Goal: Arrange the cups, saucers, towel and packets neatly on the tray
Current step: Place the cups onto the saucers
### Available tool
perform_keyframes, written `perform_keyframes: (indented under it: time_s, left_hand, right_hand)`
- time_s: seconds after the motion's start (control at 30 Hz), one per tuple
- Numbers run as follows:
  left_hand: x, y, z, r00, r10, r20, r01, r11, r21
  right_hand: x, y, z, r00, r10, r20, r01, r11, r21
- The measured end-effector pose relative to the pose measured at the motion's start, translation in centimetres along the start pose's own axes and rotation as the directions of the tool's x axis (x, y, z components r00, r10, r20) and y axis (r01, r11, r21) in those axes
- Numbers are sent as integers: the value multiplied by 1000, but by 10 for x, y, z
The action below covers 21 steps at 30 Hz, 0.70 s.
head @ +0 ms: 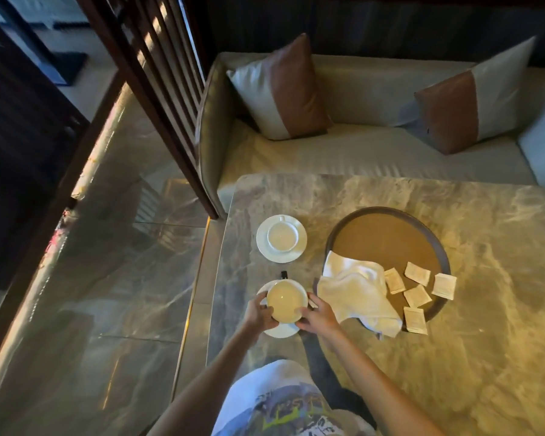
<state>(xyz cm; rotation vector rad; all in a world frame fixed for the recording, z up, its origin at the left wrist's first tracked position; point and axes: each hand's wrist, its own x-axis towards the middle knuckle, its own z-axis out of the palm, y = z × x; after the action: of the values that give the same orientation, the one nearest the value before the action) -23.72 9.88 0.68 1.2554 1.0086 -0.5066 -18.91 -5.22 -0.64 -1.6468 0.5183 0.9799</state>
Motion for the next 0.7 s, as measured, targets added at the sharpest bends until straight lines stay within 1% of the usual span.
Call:
perform_keyframes:
  time_s: [0.1,0.2,0.27,0.4,0.57,0.7]
  left_hand:
    - [-1,-10,-10,999,13,40,-14,1000,17]
    - [0,-12,-14,1000,-6,-8,6,1000,25]
    - [3,-13,-16,999,3,-37,0,996,85]
    - [2,-15,-18,1000,0,-19,3,989,145]
    - [3,-19,-16,1000,-3,-16,5,991,134]
    - [3,-21,-16,1000,3,-5,-2,987,160]
  right_hand:
    - [-4,7,11,999,19,-30,-19,1000,20]
    - [-7,8,19,998,38,-52,-36,999,30]
    - [-8,9,22,998,45,-53,-44,999,25]
    - [-10,13,24,995,67,-71,-67,998,5]
    - [-9,16,26,992,101,-73,-99,995,25]
    - [-8,17,24,992,109,-66,-108,994,9]
